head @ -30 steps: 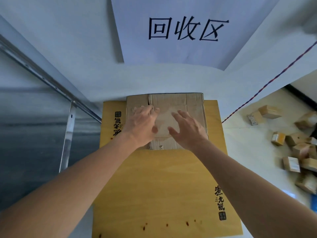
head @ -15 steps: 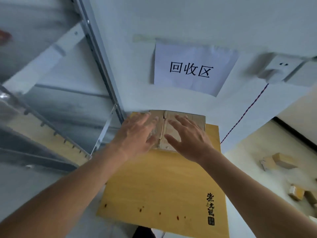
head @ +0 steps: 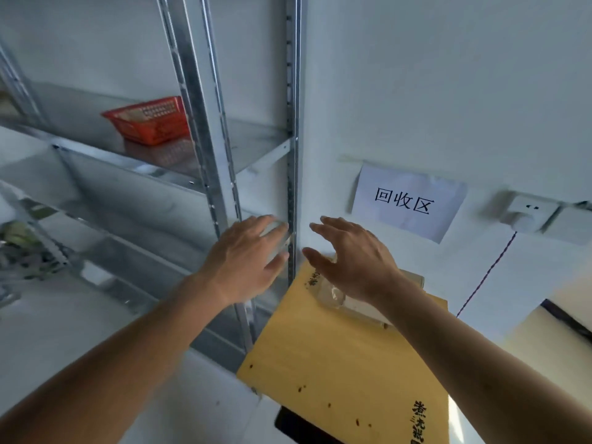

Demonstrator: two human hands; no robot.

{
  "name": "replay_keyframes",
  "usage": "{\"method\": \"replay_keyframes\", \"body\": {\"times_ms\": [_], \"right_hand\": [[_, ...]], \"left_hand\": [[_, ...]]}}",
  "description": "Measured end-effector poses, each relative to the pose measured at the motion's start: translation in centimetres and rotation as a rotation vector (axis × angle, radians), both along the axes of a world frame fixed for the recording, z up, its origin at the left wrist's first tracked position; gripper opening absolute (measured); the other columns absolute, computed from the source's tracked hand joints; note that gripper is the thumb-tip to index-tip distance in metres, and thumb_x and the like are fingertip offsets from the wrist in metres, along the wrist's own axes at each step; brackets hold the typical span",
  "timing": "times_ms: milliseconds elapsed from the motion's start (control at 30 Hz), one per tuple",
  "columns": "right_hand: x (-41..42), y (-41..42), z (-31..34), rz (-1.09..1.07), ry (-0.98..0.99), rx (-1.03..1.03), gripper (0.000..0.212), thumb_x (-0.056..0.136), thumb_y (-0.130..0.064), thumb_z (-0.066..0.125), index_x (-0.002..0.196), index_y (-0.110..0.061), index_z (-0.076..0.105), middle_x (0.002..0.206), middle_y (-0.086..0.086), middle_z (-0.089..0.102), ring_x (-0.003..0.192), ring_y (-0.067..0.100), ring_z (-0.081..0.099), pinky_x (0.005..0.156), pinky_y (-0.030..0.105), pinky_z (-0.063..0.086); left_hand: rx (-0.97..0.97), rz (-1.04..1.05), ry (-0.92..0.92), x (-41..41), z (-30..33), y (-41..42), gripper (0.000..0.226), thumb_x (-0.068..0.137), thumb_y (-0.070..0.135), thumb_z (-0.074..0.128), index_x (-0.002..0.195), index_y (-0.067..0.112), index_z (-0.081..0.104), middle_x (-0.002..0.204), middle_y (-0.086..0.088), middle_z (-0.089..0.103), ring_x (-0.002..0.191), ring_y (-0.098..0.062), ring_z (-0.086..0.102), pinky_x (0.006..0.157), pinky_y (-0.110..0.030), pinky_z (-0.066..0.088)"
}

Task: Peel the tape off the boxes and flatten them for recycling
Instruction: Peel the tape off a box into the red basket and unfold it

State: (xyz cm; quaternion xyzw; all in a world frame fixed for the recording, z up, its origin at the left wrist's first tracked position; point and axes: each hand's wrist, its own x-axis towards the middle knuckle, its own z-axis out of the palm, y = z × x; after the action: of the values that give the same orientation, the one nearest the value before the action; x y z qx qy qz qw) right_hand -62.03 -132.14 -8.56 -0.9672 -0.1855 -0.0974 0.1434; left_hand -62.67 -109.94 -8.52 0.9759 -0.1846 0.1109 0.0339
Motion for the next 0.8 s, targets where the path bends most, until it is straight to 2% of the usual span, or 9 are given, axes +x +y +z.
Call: {"method": "replay_keyframes", "body": {"times_ms": [133,300,400,600,733,800], "right_hand": [[-0.8,5.0,3.4,0.072,-0.087,-0.002,0.063,0.100,-0.065,0.043,0.153,-0.031,0.045,0.160,-0.004,0.043,0.146,0.018,0.041,0.115,0.040,0.038],[0.2,13.4,6.4,0.136,-0.155,-0.001,0.062,0.100,-0.066,0.042,0.152,-0.033,0.046,0.160,-0.005,0.043,0.145,0.019,0.043,0.115,0.042,0.043],[1.1,19.5,7.6,0.165,-0.189,0.019,0.060,0.100,-0.065,0.045,0.149,-0.031,0.049,0.156,-0.004,0.049,0.141,0.021,0.049,0.110,0.042,0.046],[3.4,32.6,9.1,0.207,-0.158,0.078,0.052,0.098,-0.059,0.053,0.143,-0.033,0.054,0.146,-0.006,0.057,0.128,0.024,0.058,0.097,0.045,0.055],[6.4,39.8,9.7,0.236,-0.151,0.080,0.056,0.098,-0.060,0.052,0.147,-0.033,0.053,0.148,-0.009,0.055,0.127,0.023,0.059,0.097,0.039,0.053],[8.2,43.2,10.0,0.272,-0.141,0.102,0.056,0.097,-0.059,0.052,0.147,-0.032,0.053,0.147,-0.007,0.056,0.127,0.023,0.058,0.098,0.041,0.052]], "left_hand": [[-0.026,0.071,-0.039,-1.6,3.0,4.8,0.061,0.105,0.053,0.038,0.160,0.027,0.034,0.165,-0.002,0.032,0.150,-0.022,0.032,0.122,-0.046,0.027],[-0.054,0.123,-0.113,-2.0,6.2,13.5,0.060,0.104,0.052,0.040,0.159,0.027,0.037,0.165,-0.001,0.033,0.150,-0.023,0.033,0.122,-0.048,0.031],[-0.045,0.156,-0.120,-1.5,7.3,19.9,0.060,0.105,0.052,0.040,0.159,0.028,0.036,0.165,0.001,0.031,0.150,-0.022,0.032,0.122,-0.048,0.031],[-0.054,0.194,-0.147,0.1,9.3,32.3,0.060,0.104,0.052,0.041,0.159,0.028,0.037,0.165,0.002,0.033,0.150,-0.021,0.032,0.122,-0.048,0.030],[-0.060,0.218,-0.173,1.8,10.0,39.3,0.058,0.104,0.048,0.046,0.156,0.025,0.042,0.162,0.000,0.037,0.148,-0.022,0.036,0.121,-0.045,0.032],[-0.055,0.228,-0.171,3.1,10.3,42.4,0.058,0.104,0.048,0.045,0.156,0.024,0.041,0.162,0.000,0.037,0.148,-0.021,0.035,0.121,-0.043,0.033]]}}
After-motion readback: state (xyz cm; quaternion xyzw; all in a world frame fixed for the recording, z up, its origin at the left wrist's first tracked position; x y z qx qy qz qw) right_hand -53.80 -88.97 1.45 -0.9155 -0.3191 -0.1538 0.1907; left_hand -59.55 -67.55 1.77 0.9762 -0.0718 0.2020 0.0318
